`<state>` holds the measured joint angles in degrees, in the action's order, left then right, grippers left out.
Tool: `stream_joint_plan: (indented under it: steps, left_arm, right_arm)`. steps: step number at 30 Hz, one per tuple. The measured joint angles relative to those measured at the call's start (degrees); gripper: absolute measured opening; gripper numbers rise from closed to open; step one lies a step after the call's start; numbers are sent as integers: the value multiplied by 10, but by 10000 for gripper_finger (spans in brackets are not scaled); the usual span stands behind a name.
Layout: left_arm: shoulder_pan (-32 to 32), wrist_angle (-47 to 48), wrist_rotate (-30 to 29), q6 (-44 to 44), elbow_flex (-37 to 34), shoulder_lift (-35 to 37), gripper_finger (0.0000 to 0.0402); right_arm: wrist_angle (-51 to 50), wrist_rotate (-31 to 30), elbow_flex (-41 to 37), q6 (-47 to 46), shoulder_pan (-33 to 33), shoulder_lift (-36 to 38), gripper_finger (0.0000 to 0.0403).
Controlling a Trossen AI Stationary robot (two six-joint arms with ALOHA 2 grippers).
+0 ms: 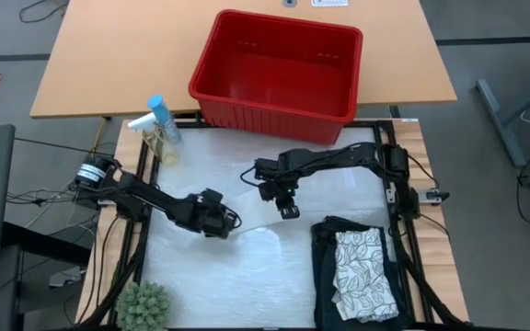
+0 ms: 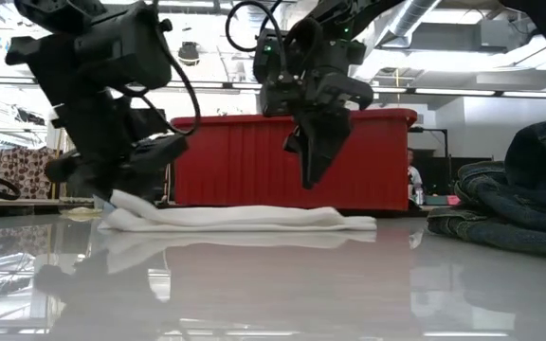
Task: Fold Laundry from Bin
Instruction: Fold the white boxer from the red laundry bin
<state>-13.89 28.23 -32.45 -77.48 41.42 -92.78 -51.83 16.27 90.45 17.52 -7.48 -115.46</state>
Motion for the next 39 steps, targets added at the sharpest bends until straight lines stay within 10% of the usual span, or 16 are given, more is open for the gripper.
stream_joint_plan:
  steps: [21, 34, 39]
  left_arm:
    - [56, 7, 41, 110, -144, 429, 82]
    - [-13, 4, 106, 26, -144, 445, 247]
    - [-20, 51, 122, -150, -144, 397, 295]
  right_arm:
    - [47, 0, 0, -36, -6, 0, 139]
    - [76, 1, 0, -54, -6, 0, 161]
    - [77, 1, 0, -55, -6, 0, 171]
